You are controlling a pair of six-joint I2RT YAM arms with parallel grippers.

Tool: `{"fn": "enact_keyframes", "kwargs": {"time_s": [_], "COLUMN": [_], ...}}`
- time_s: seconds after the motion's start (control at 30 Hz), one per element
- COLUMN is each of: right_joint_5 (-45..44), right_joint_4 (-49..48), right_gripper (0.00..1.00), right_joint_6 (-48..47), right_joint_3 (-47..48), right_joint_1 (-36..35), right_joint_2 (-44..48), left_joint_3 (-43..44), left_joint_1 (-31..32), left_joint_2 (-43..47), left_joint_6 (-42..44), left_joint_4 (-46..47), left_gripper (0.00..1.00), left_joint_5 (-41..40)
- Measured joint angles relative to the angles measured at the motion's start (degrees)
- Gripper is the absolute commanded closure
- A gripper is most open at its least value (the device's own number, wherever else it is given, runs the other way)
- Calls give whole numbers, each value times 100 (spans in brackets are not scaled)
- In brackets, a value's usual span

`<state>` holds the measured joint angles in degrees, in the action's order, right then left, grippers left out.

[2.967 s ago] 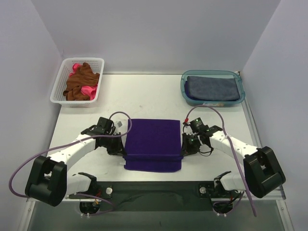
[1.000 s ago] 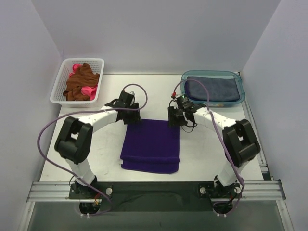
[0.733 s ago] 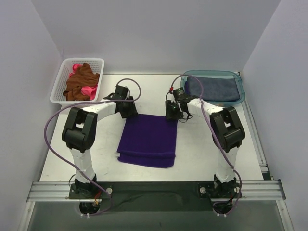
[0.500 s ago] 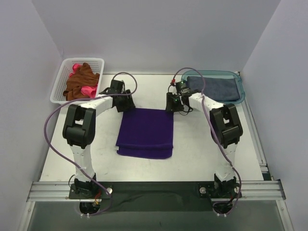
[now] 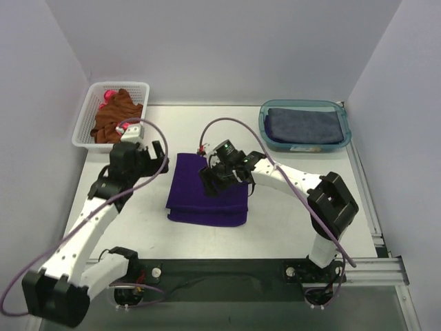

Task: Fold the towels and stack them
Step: Fold the towel

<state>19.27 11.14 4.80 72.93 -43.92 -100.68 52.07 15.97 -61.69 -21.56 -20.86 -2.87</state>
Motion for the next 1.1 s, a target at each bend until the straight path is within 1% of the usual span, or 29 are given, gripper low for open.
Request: {"fn": "enact_keyframes", "kwargs": {"time_s": [0.03, 0.13, 0.23, 0.3, 0.47, 0.6, 0.87, 1.1], "right_joint_5": [74, 216, 275, 317, 376, 372, 367, 402], "right_joint_4": [4, 111, 210, 210, 201, 214, 286, 485], "right_gripper": [34, 26, 24, 23, 23, 24, 26, 27], "right_joint_6": [-96, -334, -522, -625, -807, -909, -1088, -1141], "right_joint_3": [-74, -293, -356, -356, -350, -350, -343, -555], "right_joint_1": [-125, -328, -463, -535, -699, -850, -1121, -1399], "right_joint_2": [-9, -57, -149, -221, -501, -728, -717, -374], "left_joint_3": [-267, -1016, -1635, -1886, -1945, -1945, -1945, -1945], "left_joint_1": [-4, -24, -31, -31, -31, -31, -31, -31], "left_joint_2": [444, 1609, 2428, 2752, 2730, 2581, 2577, 2544], "left_joint_6": [68, 184, 240, 260, 393, 437, 481, 490], "left_joint_4": [7, -61, -68, -81, -42, -39, -33, -31], "left_gripper": [3, 3, 2, 3, 3, 3, 3, 3], "left_joint_5": [-160, -564, -841, -1008, -1298, -1329, -1346, -1344]}}
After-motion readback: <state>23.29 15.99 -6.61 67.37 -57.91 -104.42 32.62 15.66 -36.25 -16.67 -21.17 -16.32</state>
